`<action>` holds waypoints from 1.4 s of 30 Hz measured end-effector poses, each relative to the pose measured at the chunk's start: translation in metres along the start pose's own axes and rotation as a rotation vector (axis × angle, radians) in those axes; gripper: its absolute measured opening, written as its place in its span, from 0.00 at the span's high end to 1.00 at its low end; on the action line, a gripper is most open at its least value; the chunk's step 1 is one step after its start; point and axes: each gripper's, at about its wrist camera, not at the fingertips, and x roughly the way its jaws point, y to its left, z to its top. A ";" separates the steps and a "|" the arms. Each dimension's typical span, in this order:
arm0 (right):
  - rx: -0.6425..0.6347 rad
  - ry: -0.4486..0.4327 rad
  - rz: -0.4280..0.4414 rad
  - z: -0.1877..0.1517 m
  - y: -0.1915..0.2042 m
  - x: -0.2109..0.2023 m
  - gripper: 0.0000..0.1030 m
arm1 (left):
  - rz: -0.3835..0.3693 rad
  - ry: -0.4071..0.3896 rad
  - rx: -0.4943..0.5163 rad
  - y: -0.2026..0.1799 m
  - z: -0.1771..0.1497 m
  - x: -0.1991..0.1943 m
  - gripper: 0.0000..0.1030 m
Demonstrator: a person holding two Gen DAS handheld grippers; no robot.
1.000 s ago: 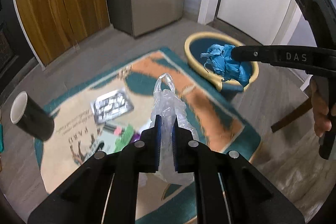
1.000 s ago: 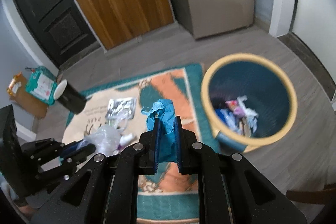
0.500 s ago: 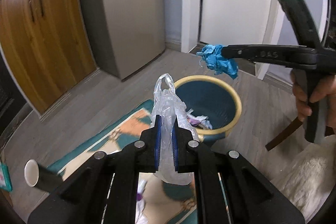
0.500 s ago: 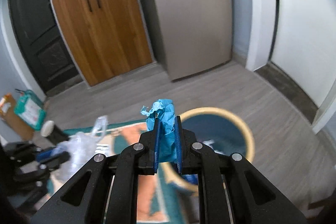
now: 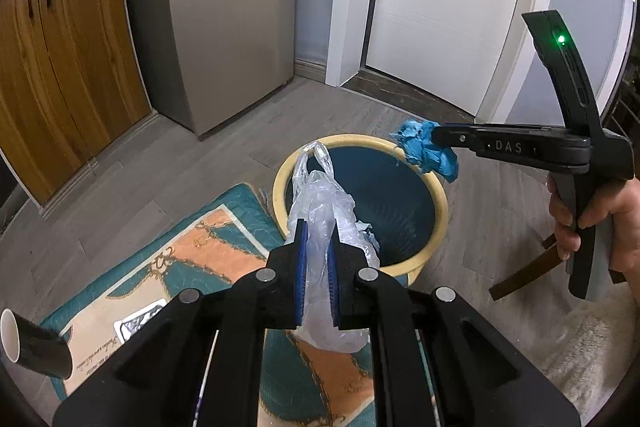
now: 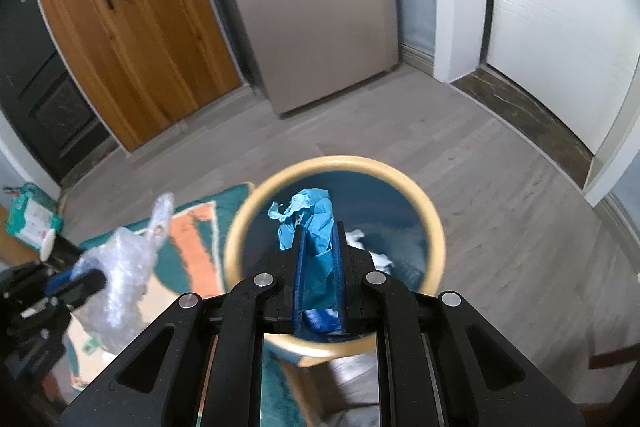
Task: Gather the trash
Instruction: 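Carry the plastic bag and blue glove over the teal bin with both tools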
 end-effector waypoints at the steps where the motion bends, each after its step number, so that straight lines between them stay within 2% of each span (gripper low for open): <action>1: 0.006 0.009 -0.004 -0.001 -0.004 0.003 0.86 | 0.003 0.004 -0.004 -0.001 0.000 0.005 0.92; 8: 0.084 0.031 0.003 -0.001 -0.027 0.015 0.86 | 0.004 0.024 -0.012 -0.006 0.002 0.028 0.92; 15: 0.086 0.079 -0.069 -0.005 -0.040 0.038 0.86 | 0.002 0.043 0.017 -0.018 0.007 0.048 0.92; 28: 0.081 0.080 -0.118 -0.006 -0.051 0.056 0.86 | 0.004 0.077 0.013 -0.026 0.007 0.081 0.92; 42: 0.168 0.105 -0.091 -0.005 -0.077 0.073 0.86 | 0.011 0.133 0.063 -0.047 0.002 0.118 0.92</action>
